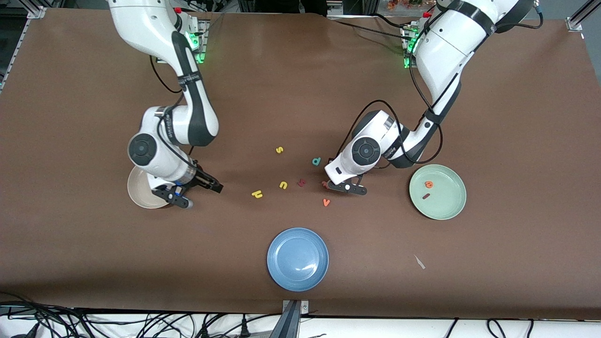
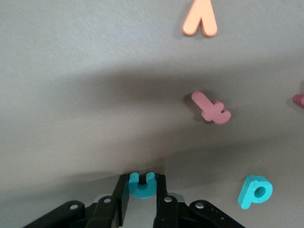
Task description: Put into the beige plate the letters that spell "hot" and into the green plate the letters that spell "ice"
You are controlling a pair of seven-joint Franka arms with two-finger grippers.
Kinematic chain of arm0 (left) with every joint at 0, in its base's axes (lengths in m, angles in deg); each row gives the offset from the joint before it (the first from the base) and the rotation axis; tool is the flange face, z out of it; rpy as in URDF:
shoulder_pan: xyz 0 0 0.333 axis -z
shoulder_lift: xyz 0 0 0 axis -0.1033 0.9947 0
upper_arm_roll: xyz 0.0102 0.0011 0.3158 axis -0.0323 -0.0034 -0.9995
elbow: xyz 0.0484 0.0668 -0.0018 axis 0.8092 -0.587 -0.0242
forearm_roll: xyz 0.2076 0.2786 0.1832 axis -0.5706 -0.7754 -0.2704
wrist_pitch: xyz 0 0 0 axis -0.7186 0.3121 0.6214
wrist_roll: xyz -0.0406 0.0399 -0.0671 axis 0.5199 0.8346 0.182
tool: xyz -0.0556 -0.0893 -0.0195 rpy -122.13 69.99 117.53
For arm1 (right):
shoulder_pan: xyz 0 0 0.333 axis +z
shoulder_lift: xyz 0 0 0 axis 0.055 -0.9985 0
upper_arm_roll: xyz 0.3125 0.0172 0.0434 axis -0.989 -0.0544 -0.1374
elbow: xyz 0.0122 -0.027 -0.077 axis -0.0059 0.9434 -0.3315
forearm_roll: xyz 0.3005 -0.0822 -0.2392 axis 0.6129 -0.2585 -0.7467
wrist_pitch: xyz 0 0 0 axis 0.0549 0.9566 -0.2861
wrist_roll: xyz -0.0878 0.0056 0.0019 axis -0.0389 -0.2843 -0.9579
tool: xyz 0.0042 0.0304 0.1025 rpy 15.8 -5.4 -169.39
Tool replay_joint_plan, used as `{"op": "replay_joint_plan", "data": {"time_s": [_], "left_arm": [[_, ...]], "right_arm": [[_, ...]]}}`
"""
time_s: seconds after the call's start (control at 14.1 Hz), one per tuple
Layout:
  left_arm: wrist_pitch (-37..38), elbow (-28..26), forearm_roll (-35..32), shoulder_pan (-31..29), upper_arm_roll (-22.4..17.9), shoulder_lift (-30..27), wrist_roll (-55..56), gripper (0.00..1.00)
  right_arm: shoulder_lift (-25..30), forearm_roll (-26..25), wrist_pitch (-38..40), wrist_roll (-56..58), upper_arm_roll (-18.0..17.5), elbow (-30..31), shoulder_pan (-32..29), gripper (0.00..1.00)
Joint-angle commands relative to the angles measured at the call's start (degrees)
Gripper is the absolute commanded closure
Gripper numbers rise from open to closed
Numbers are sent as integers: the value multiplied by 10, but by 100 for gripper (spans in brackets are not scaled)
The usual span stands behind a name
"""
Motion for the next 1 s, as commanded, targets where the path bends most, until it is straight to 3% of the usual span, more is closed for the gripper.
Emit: {"op": "replay_joint_plan", "data": {"time_s": [0.0,0.21,0.43,0.71,0.92], "left_arm": [[52,13,4,-7,-4,-34,-8,100],[103,17,-2,-15,-11,-48,-11,100],[136,18,-68,-37,-12,-63,-45,100],[160,18,-84,-85,-14,-73,-197,100],[171,17,-114,-125,-14,-74,-306,100]], "right_arm": [[-38,26,10,-58,-14,-63,-8,0],[-61,56,9,-156,-18,-90,-3,0],[-76,55,7,-297,-19,-108,10,0],[-121,52,3,-446,-18,-147,40,1],[-141,49,3,-490,-19,-174,40,1]]}}
